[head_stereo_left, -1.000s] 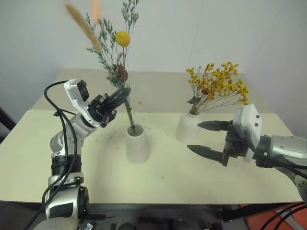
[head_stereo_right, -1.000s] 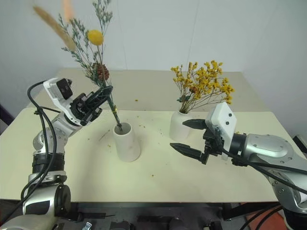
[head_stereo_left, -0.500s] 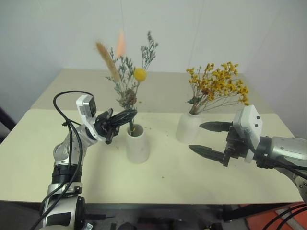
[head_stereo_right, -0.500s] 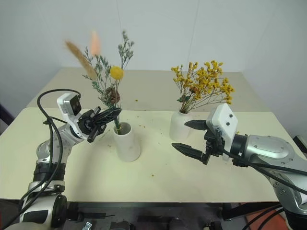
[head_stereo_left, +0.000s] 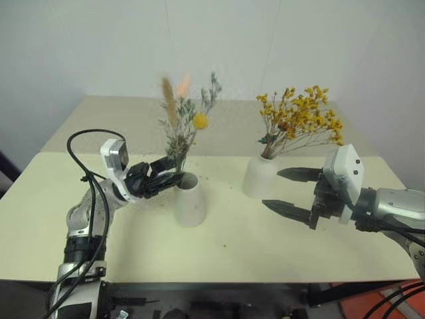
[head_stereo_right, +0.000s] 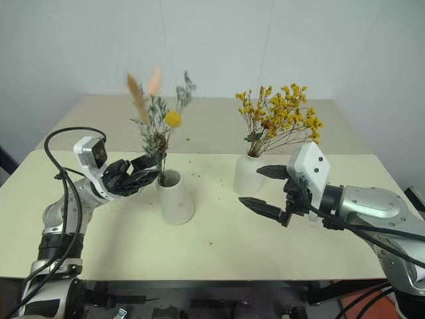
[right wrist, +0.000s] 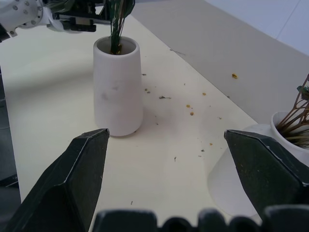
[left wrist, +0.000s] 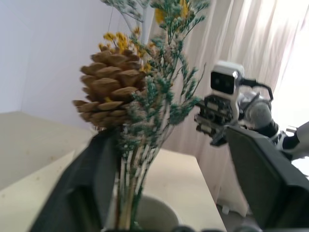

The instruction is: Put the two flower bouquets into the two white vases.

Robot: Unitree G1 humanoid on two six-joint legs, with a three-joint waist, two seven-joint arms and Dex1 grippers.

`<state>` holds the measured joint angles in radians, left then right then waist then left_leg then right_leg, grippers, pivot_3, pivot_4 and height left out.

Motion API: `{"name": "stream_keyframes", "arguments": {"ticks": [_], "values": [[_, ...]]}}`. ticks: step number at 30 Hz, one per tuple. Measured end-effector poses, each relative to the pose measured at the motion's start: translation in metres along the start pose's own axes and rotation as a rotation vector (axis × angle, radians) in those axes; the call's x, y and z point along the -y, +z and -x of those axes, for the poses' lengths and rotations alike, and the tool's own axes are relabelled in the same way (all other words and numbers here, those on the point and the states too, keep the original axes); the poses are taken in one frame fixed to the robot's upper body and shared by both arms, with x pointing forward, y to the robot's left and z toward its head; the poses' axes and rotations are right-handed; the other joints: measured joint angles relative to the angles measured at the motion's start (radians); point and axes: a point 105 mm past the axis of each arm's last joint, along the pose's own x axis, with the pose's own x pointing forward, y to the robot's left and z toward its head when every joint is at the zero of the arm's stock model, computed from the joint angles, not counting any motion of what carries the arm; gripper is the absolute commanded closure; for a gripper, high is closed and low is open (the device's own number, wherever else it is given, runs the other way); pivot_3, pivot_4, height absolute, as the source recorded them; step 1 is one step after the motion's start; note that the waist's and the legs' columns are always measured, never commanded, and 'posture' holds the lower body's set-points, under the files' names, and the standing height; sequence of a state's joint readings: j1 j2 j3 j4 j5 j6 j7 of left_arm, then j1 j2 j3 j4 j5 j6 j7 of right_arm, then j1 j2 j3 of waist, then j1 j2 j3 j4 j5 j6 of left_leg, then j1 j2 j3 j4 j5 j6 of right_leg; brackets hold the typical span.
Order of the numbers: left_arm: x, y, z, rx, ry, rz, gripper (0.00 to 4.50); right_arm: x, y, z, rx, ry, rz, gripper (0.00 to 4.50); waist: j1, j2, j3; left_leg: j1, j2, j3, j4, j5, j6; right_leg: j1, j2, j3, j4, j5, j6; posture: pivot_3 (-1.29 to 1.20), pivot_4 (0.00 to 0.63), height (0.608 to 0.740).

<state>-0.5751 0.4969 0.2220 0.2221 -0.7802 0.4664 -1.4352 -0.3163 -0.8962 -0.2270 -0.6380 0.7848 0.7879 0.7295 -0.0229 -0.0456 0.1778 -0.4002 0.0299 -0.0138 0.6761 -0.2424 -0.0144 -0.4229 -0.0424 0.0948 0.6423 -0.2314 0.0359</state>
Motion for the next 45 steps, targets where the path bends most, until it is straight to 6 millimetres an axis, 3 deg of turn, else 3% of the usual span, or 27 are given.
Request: {"name": "stream_keyframes", "arguments": {"ticks": [9, 15, 20, 22, 25, 29, 32, 37, 45], "values": [[0.007, -0.001, 0.013, -0.138, 0.06, -0.04, 0.03, 0.004, 0.002, -0.003, 0.006, -0.002, 0.016, 0.0, 0.002, 0.0, 0.0, 0.0, 0.0, 0.0, 0.0, 0.0, 0.0, 0.0, 0.0, 0.0, 0.0, 0.0, 0.0, 0.0, 0.15, 0.74], [0.001, 0.003, 0.023, -0.312, 0.151, -0.154, 0.03, 0.008, 0.0, -0.004, 0.004, -0.008, 0.014, 0.0, 0.002, 0.0, 0.0, 0.0, 0.001, 0.0, 0.0, 0.0, 0.0, 0.0, 0.0, 0.0, 0.0, 0.0, 0.0, 0.0, 0.15, 0.74], [0.008, 0.005, 0.051, -0.52, 0.217, -0.213, 0.03, 0.008, 0.001, -0.004, 0.005, -0.011, 0.019, 0.0, -0.011, 0.0, 0.0, 0.0, 0.001, 0.001, -0.001, 0.0, 0.0, -0.001, 0.0, 0.0, 0.0, -0.001, -0.001, 0.0, 0.15, 0.74], [0.01, 0.007, 0.061, -0.527, 0.255, -0.212, 0.03, 0.009, -0.001, -0.003, 0.0, -0.018, 0.012, 0.0, -0.014, 0.0, 0.0, 0.0, 0.001, 0.001, -0.001, 0.0, 0.0, -0.001, 0.0, 0.0, 0.0, -0.001, -0.001, 0.0, 0.15, 0.74], [0.017, 0.02, 0.083, -0.544, 0.336, -0.234, 0.03, 0.01, -0.006, 0.009, -0.009, -0.043, -0.017, 0.0, -0.015, 0.001, 0.0, -0.001, 0.002, 0.001, -0.001, 0.0, 0.0, -0.002, 0.0, -0.001, 0.0, -0.001, -0.001, 0.0, 0.15, 0.74], [0.033, 0.056, 0.111, -0.532, 0.449, -0.311, 0.03, 0.017, -0.025, 0.044, -0.107, -0.113, -0.056, 0.0, -0.01, 0.001, 0.0, 0.0, 0.002, 0.001, -0.001, -0.001, 0.001, -0.001, 0.0, -0.001, -0.001, -0.001, -0.001, 0.0, 0.15, 0.74], [0.042, 0.064, 0.126, -0.57, 0.498, -0.32, 0.03, 0.02, -0.036, 0.067, -0.178, -0.131, -0.08, 0.0, -0.01, 0.001, 0.0, 0.002, 0.002, 0.002, -0.001, -0.001, 0.001, 0.001, 0.0, -0.001, -0.001, -0.006, 0.005, 0.0, 0.15, 0.74], [0.047, 0.066, 0.126, -0.578, 0.5, -0.32, 0.03, 0.024, -0.039, 0.09, -0.235, -0.13, -0.047, 0.0, -0.01, 0.001, 0.0, 0.004, 0.003, 0.003, -0.001, -0.001, 0.001, 0.002, 0.0, -0.001, 0.0, -0.007, 0.005, 0.0, 0.15, 0.74], [0.046, 0.064, 0.115, -0.569, 0.488, -0.307, 0.03, 0.022, -0.045, 0.096, -0.267, -0.129, -0.041, 0.0, -0.018, 0.001, 0.0, 0.004, 0.003, 0.004, -0.001, -0.001, 0.001, 0.001, 0.0, 0.0, 0.0, -0.007, 0.004, 0.0, 0.15, 0.74]]}}
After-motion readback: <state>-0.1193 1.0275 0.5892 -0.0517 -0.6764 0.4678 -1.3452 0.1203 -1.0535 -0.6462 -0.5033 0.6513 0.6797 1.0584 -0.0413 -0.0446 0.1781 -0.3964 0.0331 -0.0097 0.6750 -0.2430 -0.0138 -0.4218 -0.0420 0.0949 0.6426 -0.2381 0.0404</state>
